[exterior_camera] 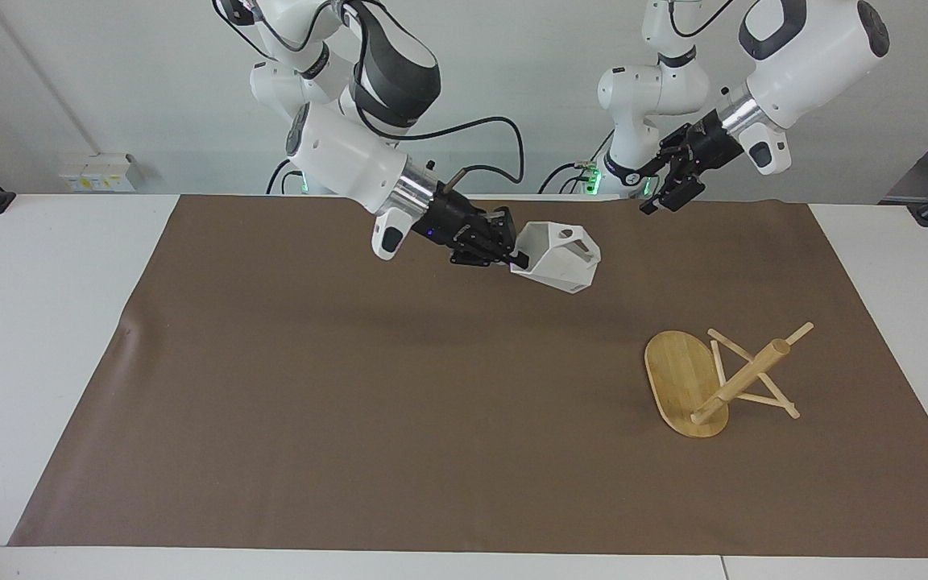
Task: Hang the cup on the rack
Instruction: 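Lift the cup with the right gripper while the left gripper approaches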
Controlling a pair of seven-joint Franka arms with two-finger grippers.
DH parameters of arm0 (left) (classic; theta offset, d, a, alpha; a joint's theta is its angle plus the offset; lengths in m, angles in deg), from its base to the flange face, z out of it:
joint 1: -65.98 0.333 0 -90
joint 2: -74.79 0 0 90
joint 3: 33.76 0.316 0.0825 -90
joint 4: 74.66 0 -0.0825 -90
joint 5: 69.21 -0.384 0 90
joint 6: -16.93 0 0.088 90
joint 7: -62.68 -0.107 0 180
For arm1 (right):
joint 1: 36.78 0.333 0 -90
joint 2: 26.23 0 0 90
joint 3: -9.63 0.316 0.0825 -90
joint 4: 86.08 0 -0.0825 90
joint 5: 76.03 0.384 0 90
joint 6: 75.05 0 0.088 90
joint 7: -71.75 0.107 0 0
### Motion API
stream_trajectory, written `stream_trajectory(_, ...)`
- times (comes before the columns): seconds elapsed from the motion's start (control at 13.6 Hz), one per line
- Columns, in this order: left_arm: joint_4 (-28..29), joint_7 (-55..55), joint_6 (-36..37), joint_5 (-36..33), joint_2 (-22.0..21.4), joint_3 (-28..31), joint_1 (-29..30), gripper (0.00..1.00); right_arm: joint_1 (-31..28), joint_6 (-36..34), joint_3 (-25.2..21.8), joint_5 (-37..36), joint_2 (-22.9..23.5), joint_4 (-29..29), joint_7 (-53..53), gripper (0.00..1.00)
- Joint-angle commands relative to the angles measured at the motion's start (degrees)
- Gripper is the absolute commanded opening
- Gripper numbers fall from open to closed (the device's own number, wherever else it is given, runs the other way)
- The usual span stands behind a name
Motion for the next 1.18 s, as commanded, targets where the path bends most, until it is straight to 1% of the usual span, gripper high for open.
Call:
stream_trajectory(0.0, 7.3, 6.5, -8.6, 7.0, -4.3, 0.0, 1.2, 1.00, -0.1, 4.9, 3.6, 1.4, 0.2, 0.3, 2.9, 0.00)
stream_trajectory(0.07, 7.6, 7.0, -9.8, 9.4, -4.2, 0.2, 1.5, 1.00, 0.6, 6.6, 4.2, 2.5, 0.2, 0.3, 3.3, 0.00)
stream_trajectory(0.15, 7.5, 7.1, -9.9, 11.7, -3.7, 0.3, 3.3, 1.00, 0.9, 7.9, 5.0, 3.7, 0.2, 0.4, 3.4, 0.00)
stream_trajectory(0.37, 6.8, 7.5, -10.1, 18.0, -1.6, 0.3, 6.3, 1.00, 0.9, 8.7, 7.2, 4.0, 0.3, 0.4, 3.4, 0.00)
stream_trajectory(0.52, 6.4, 8.0, -10.6, 20.1, -0.3, 0.3, 7.5, 1.00, 0.9, 8.7, 8.3, 4.0, 0.3, 0.4, 3.3, 0.00)
stream_trajectory(0.66, 3.5, 8.0, -10.3, 21.1, 2.6, 0.2, 8.3, 1.00, 0.8, 8.7, 9.0, 4.0, 0.3, 0.4, 3.2, 0.00)
stream_trajectory(0.88, 3.1, 8.0, -9.7, 22.5, 2.9, 0.1, 7.6, 1.00, 0.9, 8.7, 9.6, 3.9, 0.2, 0.4, 3.2, 0.00)
stream_trajectory(1.11, 1.2, 7.5, -7.8, 23.3, 3.4, 0.0, 7.1, 1.00, 0.9, 8.7, 10.0, 3.9, 0.2, 0.5, 3.3, 0.00)
